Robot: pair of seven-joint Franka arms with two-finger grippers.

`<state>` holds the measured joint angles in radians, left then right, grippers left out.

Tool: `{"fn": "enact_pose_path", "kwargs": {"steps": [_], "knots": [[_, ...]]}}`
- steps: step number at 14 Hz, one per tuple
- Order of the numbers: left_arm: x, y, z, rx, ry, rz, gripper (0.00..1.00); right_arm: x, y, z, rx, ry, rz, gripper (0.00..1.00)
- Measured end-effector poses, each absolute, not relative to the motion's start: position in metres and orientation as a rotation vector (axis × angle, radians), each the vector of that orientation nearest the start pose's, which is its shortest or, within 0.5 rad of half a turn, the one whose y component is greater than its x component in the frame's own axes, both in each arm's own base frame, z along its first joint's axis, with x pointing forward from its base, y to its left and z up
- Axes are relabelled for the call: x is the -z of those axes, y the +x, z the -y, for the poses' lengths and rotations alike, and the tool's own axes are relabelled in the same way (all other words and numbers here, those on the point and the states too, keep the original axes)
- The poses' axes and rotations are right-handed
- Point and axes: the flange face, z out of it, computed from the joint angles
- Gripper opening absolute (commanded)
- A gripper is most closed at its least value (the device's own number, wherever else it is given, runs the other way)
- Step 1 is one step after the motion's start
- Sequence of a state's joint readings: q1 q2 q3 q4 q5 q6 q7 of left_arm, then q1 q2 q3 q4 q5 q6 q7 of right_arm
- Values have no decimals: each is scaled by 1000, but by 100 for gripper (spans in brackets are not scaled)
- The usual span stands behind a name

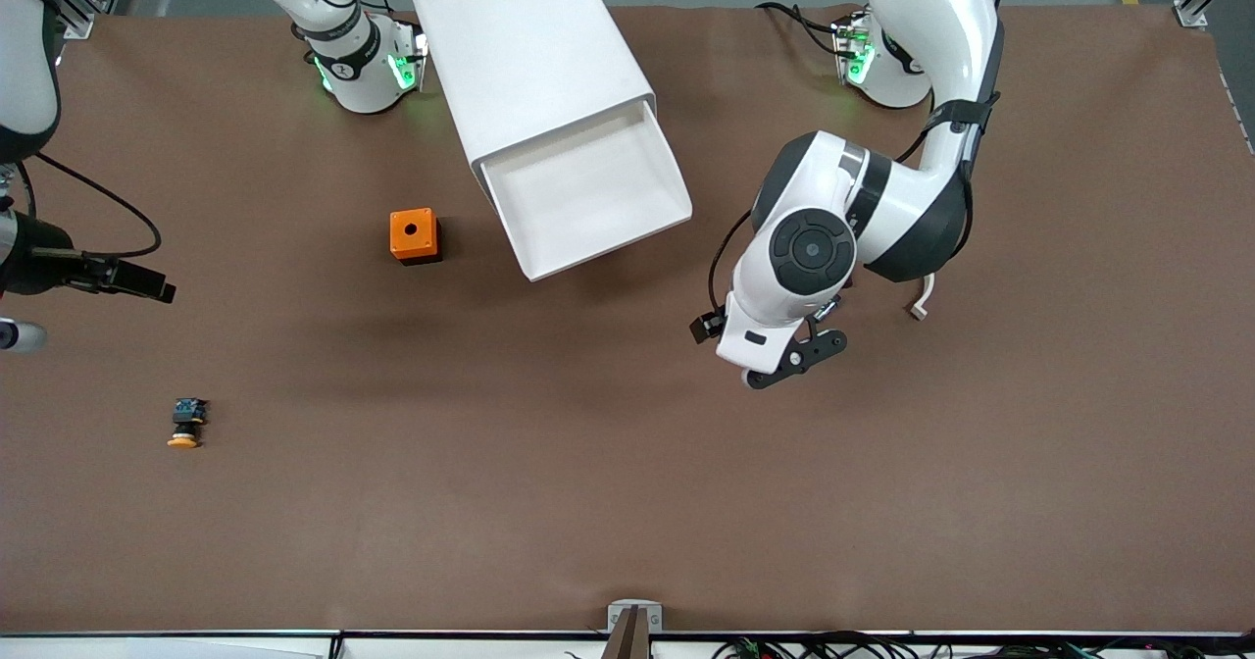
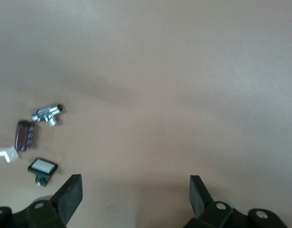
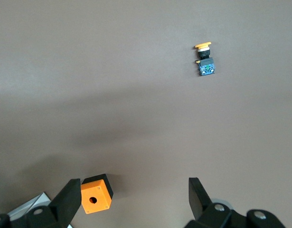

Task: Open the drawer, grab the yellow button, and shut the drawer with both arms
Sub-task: 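Push the open drawer back into the cabinet with the left gripper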

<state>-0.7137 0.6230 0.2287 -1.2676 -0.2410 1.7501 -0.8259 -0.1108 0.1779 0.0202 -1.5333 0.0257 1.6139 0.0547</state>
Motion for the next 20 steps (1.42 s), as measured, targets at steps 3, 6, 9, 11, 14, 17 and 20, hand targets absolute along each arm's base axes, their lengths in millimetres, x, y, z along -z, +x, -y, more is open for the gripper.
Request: {"fn": "enact_pose_path", "kwargs": {"steps": [3, 6, 9, 11, 14, 17, 20], "knots": [[-388, 605, 387, -212, -3122, 482, 99, -549, 603, 45, -134, -3098, -276, 100], [-378, 603, 391, -188, -3146, 416, 99, -567, 605, 37, -95, -3098, -305, 100], [-365, 594, 405, -178, -3173, 381, 99, -590, 599, 36, -112, -3098, -306, 100], [-359, 585, 420, -180, -3196, 347, 99, -600, 593, 35, -146, -3098, -303, 100], [-363, 565, 444, -212, -3220, 331, 99, -615, 583, 27, -171, -3099, -292, 100], [-368, 537, 466, -265, -3227, 328, 99, -626, 572, 28, -193, -3099, -306, 100], [-362, 508, 491, -297, -3212, 319, 99, -643, 560, 29, -172, -3100, -311, 100]]}}
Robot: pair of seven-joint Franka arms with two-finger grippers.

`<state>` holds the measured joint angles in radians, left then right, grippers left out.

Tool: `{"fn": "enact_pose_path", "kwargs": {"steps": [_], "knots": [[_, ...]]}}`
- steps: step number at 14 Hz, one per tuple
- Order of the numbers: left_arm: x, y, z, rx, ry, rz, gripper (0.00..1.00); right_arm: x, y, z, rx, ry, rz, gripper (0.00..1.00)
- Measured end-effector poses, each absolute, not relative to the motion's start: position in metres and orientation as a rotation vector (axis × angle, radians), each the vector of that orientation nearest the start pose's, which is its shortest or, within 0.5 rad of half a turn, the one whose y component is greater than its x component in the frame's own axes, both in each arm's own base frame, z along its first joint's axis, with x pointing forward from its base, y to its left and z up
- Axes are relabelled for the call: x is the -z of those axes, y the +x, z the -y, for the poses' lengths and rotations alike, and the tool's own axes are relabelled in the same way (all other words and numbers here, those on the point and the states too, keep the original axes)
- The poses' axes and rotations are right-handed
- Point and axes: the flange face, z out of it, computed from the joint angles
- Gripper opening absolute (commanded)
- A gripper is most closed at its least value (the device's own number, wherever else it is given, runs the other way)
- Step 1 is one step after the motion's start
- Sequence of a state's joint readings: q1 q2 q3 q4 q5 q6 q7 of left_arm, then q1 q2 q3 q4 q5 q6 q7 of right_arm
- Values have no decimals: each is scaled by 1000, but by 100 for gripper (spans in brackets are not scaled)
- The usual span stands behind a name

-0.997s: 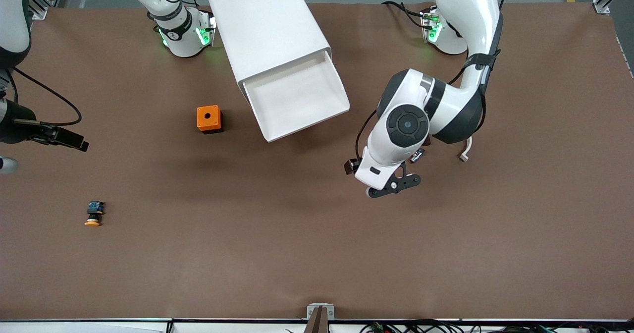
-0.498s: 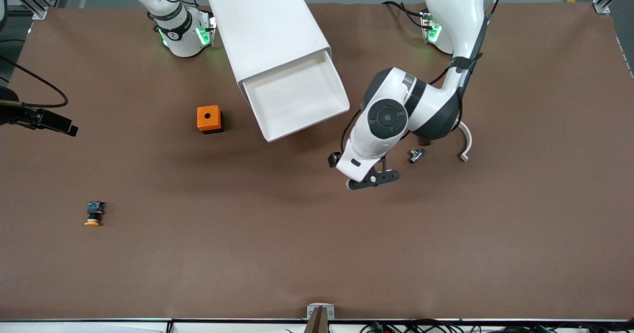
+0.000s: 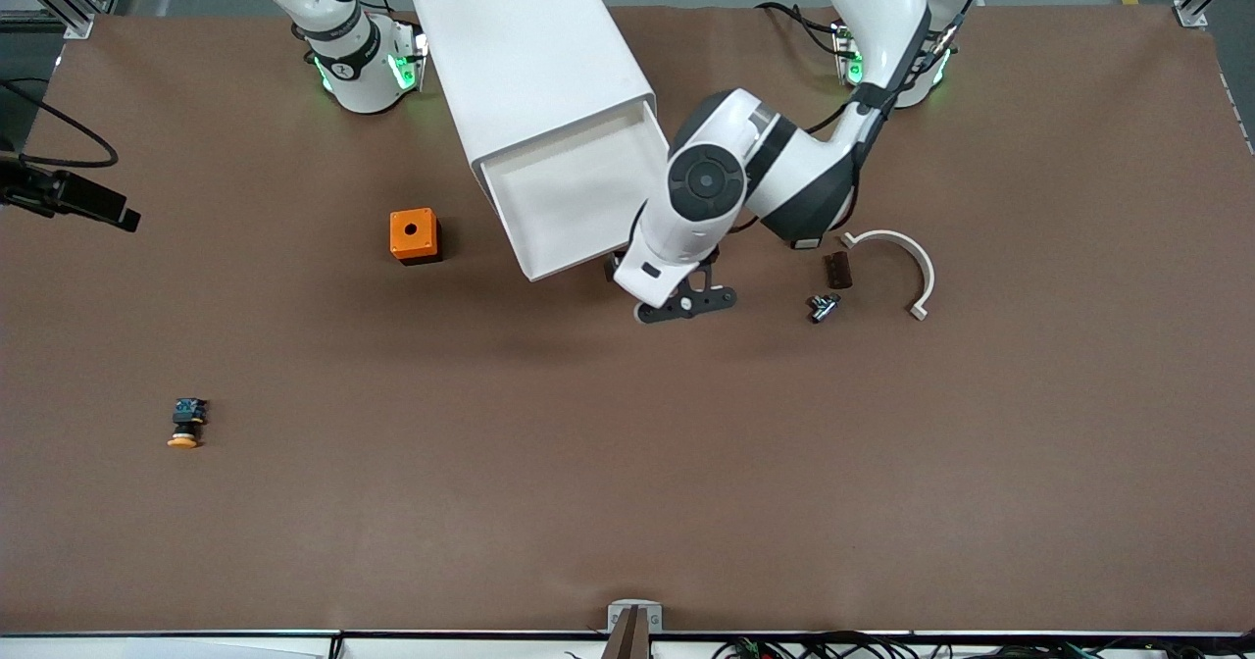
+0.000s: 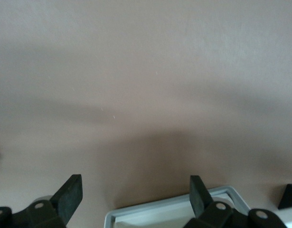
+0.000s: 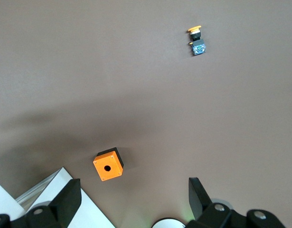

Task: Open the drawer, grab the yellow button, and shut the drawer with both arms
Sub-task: 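Push the open drawer back into the cabinet with the left gripper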

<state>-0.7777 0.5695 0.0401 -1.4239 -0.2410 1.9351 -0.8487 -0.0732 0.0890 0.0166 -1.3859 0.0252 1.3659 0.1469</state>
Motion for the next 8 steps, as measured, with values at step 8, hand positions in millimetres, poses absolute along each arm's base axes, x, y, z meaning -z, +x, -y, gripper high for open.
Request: {"fn": "enact_pose_path", "kwargs": {"steps": [8], "knots": [[-355, 445, 547, -321, -3190, 306, 99, -684, 518, 23, -187, -3103, -297, 100]]}}
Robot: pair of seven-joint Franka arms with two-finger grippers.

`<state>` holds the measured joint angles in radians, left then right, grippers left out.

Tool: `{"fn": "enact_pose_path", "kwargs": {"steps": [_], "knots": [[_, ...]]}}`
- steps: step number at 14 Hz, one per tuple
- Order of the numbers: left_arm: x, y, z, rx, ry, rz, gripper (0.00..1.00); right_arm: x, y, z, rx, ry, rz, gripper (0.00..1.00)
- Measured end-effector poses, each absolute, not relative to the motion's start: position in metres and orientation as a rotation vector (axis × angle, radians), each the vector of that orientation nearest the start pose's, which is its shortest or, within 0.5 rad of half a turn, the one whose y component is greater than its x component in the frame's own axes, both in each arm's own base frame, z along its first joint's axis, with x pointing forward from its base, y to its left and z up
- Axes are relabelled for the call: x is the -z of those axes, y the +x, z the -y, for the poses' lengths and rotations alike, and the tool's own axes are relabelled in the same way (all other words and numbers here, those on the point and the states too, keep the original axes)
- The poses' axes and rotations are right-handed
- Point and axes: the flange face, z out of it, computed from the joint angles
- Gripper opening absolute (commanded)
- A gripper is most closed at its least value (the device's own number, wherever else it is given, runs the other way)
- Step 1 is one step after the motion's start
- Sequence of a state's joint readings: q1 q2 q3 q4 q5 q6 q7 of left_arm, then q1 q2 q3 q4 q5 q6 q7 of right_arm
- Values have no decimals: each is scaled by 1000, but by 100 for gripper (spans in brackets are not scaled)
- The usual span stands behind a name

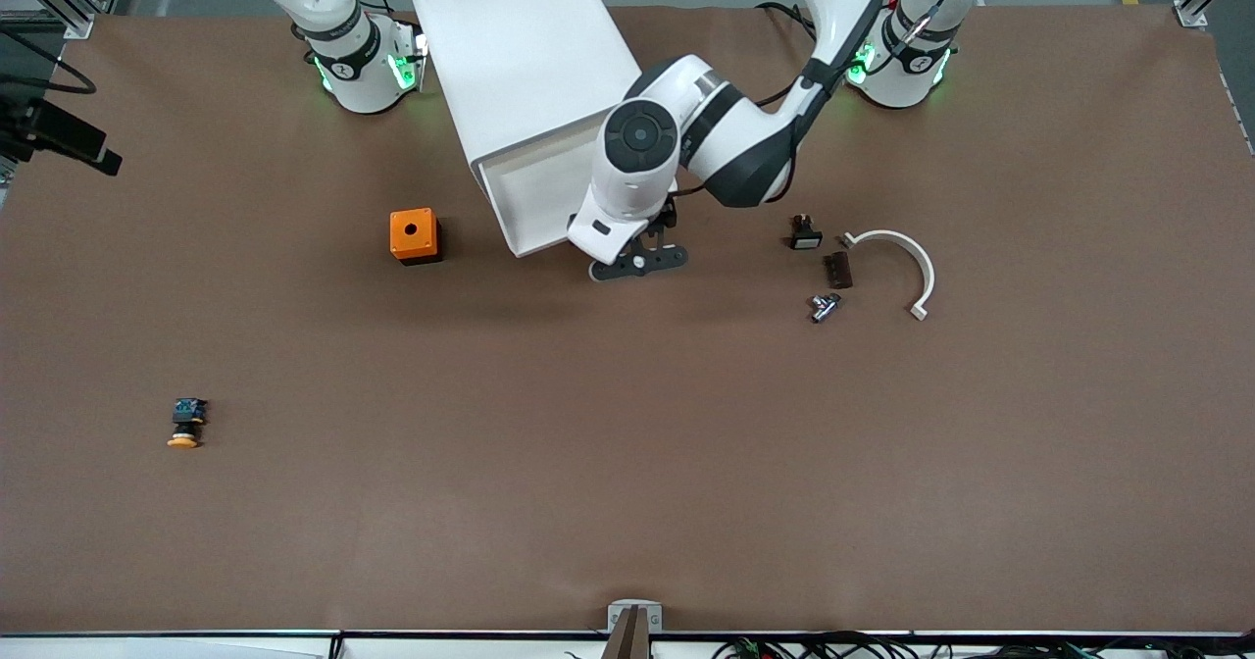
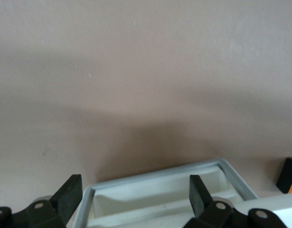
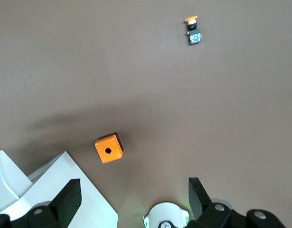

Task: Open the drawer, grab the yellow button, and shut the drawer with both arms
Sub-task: 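Push the open drawer back into the cabinet with the left gripper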

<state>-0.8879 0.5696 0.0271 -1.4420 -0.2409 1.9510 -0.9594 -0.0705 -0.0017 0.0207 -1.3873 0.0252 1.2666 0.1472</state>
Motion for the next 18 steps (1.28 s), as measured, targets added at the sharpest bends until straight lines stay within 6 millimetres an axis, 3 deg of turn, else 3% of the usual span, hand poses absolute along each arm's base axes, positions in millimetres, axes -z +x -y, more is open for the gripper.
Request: {"fn": "enact_pose_path", "kwargs": {"steps": [4, 8, 13, 18], "knots": [[-345, 405, 575, -373, -3171, 294, 99, -674, 516, 15, -228, -3105, -275, 100], [-339, 379, 592, -420, -3153, 322, 99, -672, 518, 10, -213, -3106, -267, 100], [-333, 362, 603, -448, -3132, 371, 100, -668, 516, 20, -199, -3101, -295, 100], [-317, 359, 605, -458, -3113, 380, 100, -663, 493, 26, -139, -3092, -309, 100]]}}
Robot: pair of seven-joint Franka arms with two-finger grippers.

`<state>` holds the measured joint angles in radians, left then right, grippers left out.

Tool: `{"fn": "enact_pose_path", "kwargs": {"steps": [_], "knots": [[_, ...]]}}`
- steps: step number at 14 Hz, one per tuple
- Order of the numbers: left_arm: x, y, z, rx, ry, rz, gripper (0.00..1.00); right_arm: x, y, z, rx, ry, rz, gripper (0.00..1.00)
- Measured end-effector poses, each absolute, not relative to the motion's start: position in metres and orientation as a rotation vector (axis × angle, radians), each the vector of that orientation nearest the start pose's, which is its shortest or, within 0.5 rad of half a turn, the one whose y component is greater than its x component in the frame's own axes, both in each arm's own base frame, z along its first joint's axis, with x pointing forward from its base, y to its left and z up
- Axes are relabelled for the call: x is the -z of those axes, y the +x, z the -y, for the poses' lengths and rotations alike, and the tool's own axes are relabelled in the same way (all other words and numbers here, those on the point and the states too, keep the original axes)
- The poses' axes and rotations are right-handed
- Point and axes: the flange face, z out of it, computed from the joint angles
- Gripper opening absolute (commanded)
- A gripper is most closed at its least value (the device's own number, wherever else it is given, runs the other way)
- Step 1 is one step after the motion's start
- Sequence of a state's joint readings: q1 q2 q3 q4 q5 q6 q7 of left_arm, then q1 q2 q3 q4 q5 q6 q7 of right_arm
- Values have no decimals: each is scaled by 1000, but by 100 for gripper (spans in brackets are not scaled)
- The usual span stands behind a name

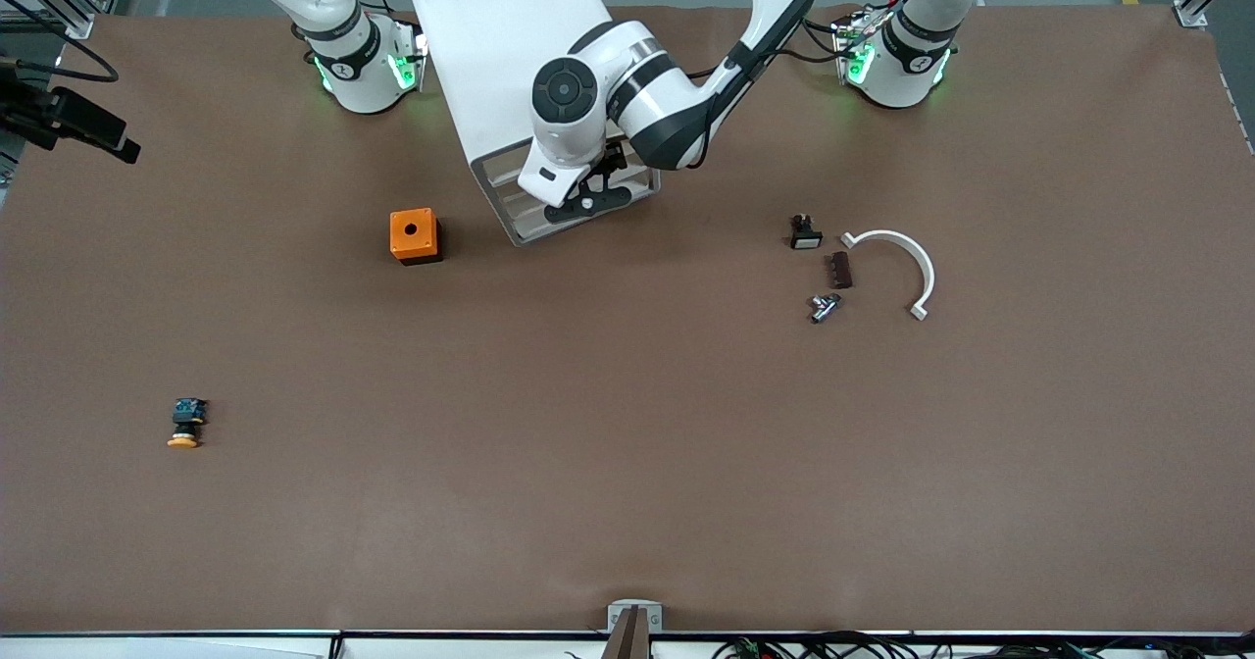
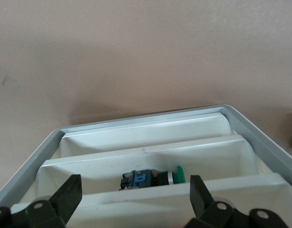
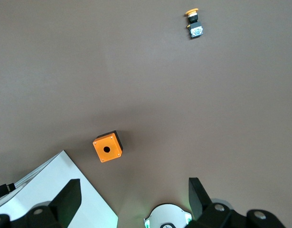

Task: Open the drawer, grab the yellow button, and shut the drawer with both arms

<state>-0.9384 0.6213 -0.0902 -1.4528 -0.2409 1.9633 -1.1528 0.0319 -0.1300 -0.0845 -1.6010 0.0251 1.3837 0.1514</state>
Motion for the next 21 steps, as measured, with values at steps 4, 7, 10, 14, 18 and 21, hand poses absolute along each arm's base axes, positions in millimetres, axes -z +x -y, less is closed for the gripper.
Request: {"fn": "enact_pose_path", "kwargs": {"steps": [4, 7, 10, 14, 18, 21], "knots": [[-317, 375, 597, -451, -3114, 420, 100, -665, 487, 26, -98, -3091, -305, 100], [-331, 425, 568, -372, -3127, 515, 100, -666, 491, 27, -51, -3112, -295, 100], [-366, 487, 519, -225, -3140, 627, 100, -668, 493, 31, -20, -3127, -210, 100], [-423, 576, 409, -92, -3142, 888, 100, -668, 493, 36, -14, -3128, -189, 100], [-464, 638, 281, -4, -3158, 945, 100, -669, 494, 36, 3, -3129, -167, 100], [-489, 652, 210, 6, -3162, 897, 100, -669, 495, 36, 8, -3130, -152, 100]]}}
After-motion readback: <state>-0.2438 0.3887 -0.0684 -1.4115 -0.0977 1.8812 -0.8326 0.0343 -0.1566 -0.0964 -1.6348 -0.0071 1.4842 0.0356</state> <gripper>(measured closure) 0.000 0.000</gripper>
